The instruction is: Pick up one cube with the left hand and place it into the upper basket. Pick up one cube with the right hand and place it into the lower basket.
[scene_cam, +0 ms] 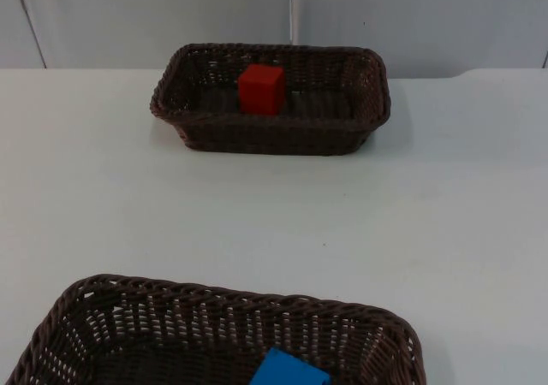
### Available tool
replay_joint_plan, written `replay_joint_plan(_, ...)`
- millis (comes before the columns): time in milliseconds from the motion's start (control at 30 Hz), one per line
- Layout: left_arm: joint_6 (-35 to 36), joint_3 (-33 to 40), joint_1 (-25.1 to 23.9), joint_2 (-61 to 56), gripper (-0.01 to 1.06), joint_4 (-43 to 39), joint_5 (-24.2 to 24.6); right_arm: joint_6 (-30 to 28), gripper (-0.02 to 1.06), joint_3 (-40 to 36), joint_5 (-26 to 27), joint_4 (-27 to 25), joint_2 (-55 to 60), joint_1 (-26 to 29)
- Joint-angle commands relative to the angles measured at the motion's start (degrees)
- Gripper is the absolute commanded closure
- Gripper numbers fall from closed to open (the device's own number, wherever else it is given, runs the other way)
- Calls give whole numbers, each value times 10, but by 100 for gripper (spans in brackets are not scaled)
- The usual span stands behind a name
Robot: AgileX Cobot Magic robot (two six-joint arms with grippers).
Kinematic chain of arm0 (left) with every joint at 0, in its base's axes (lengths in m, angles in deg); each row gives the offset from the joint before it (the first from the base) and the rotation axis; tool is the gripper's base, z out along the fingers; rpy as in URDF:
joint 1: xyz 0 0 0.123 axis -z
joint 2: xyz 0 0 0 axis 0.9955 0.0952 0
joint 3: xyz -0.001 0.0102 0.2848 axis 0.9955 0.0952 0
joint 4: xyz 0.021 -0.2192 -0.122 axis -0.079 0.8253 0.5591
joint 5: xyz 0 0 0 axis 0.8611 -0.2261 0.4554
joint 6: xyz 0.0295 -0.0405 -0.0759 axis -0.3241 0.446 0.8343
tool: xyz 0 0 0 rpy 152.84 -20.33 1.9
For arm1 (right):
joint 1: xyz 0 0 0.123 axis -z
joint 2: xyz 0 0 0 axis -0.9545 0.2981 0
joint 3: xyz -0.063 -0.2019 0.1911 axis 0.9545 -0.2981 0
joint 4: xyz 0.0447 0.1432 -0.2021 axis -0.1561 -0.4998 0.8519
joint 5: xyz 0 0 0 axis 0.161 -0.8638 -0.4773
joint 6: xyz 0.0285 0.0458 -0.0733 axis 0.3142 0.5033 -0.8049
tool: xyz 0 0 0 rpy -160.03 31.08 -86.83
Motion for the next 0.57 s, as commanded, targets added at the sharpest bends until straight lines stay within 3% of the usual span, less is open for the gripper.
replay_joint_plan(0, 3, 3, -2, -2, 0, -1, -6, -5, -1, -3, 1, -2, -2, 37)
replay_joint_plan(533, 3, 3, -2, -2, 0, -1, -6, -5, -1, -3, 1, -2, -2, 189)
